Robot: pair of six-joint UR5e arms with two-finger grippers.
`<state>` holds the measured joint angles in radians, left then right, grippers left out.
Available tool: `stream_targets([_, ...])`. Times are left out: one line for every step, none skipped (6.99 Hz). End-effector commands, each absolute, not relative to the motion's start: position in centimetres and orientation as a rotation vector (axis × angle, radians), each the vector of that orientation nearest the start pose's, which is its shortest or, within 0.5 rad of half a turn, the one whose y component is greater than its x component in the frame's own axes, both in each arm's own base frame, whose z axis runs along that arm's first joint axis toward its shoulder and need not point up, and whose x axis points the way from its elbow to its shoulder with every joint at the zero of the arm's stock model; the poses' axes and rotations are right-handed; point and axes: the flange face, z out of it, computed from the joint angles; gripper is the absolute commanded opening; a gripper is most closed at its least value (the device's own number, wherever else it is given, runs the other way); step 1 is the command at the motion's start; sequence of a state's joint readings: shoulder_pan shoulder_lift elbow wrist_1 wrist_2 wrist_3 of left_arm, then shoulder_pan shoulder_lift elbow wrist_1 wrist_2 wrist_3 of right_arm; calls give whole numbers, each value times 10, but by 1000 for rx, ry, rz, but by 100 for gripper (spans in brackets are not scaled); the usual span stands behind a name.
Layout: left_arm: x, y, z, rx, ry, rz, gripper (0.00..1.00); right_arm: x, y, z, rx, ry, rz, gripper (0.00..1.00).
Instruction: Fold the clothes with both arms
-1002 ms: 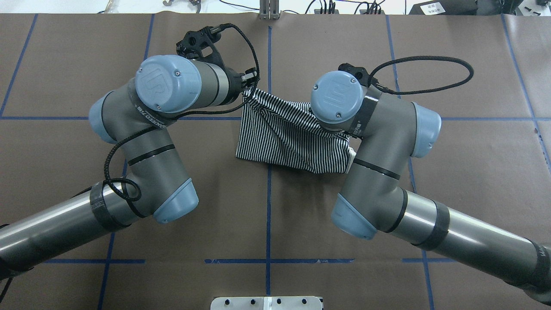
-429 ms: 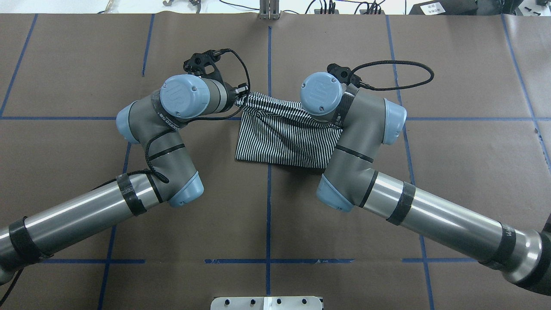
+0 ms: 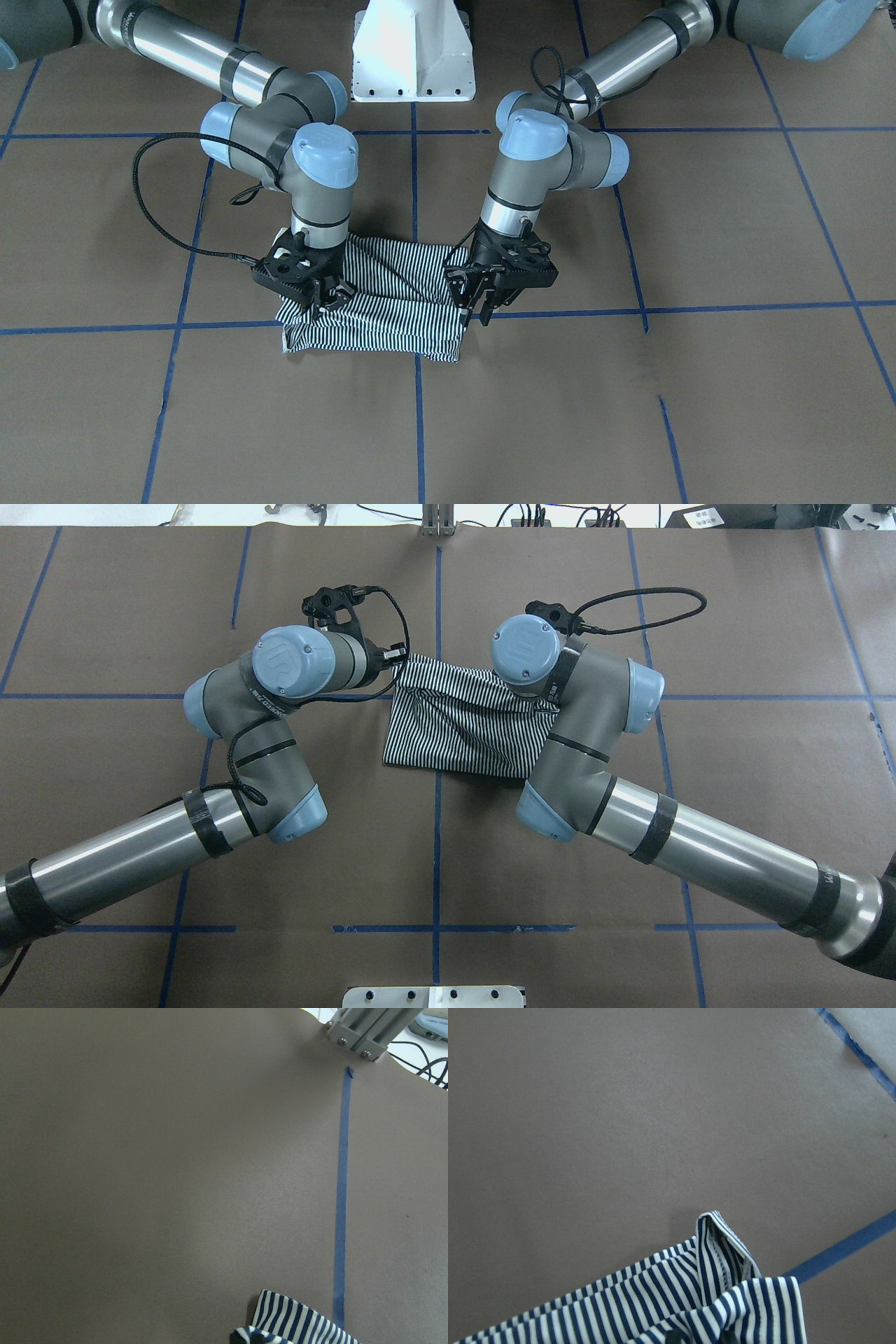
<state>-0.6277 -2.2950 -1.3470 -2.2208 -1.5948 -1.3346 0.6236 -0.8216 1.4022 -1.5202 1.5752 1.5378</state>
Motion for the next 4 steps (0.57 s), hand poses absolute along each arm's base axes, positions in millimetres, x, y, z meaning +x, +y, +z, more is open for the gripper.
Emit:
stream_targets([491,-546,254,477,1077,-118,100,-514,-569,242,207,-661,495,100])
stream_targets([488,-544,257,476,1078,-117,100,-516,-567,223,223,-684,491,100])
stream_targets([487,-544,258,476,1078,-118,100,-540,-545,210,236,-699,452,100])
stream_targets([487,-544,259,475,1075,-119,100,-555,-530,211,281,-680,424,100])
